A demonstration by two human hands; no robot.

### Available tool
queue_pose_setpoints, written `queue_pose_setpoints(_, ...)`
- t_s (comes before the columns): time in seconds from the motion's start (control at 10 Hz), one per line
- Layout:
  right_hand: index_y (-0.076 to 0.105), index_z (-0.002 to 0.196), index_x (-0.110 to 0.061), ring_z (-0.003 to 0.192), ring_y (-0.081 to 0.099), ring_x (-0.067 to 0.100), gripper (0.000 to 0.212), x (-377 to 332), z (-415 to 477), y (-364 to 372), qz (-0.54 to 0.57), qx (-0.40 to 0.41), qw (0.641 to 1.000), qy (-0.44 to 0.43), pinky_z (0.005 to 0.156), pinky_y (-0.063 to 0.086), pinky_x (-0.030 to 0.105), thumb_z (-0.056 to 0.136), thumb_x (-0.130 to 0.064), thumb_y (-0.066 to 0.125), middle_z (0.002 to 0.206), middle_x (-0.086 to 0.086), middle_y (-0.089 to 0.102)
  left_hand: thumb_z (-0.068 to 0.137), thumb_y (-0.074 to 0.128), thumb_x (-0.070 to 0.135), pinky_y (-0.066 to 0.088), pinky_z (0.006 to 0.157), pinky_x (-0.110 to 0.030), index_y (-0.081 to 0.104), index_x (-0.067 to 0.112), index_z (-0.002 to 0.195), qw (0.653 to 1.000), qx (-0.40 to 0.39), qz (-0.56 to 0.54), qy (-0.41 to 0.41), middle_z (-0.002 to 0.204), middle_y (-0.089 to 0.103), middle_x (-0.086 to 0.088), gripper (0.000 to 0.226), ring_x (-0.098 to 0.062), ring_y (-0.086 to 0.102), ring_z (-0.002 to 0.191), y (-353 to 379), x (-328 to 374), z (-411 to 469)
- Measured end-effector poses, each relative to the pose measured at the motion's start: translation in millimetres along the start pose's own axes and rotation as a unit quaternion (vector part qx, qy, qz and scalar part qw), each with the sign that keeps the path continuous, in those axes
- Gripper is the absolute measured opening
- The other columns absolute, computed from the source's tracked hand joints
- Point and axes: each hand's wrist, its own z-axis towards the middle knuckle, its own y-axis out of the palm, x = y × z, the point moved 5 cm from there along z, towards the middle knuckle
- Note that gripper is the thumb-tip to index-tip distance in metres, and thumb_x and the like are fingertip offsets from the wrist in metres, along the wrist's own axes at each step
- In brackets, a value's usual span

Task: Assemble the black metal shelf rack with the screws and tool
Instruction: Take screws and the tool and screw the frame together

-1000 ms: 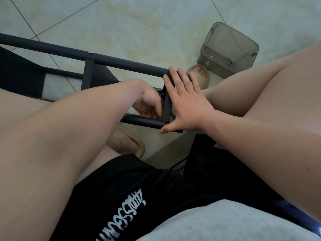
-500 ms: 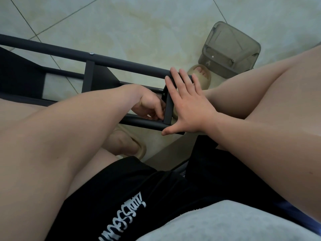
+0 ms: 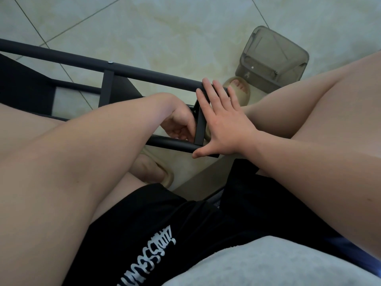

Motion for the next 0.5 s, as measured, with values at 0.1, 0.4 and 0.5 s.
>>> queue_pose_setpoints(0.1,-0.01,0.161,-0.008,0.155,-0.019,0.035,0.152,-1.9,-1.3,0.8,0.003,0.002,1.0,0.0,0.125,-0.006,0.054,0.055,-0.1,0.049,0.167,0.017,-0.021,0.09,0.064,0.006,0.041,0.069,-0.022,0.068,0.01,0.095,1.0,0.002,0.004,-0.008,0.076,0.065,0.0,0.008,-0.01,0.053,0.069,0.9,3.2,-1.1)
queue_pose_setpoints(0.4,-0.009,0.161,-0.007,0.155,-0.019,0.035,0.153,-3.0,-1.7,2.6,0.003,0.005,1.0,0.0,0.125,-0.007,0.054,0.054,-0.102,0.047,0.167,0.017,-0.02,0.088,0.06,-0.005,0.047,0.067,-0.022,0.067,0.009,0.088,0.999,0.008,-0.036,0.03,0.076,0.064,-0.004,0.016,-0.012,0.057,0.07,5.3,3.0,-0.5)
queue_pose_setpoints(0.5,-0.008,0.161,-0.007,0.155,-0.018,0.035,0.153,-3.0,-1.7,3.2,0.002,0.008,1.0,0.0,0.125,-0.007,0.054,0.053,-0.102,0.046,0.167,0.017,-0.019,0.088,0.06,-0.007,0.048,0.067,-0.023,0.066,0.01,0.09,0.998,0.009,-0.044,0.044,0.078,0.063,-0.005,0.017,-0.013,0.057,0.071,6.1,2.3,-0.5)
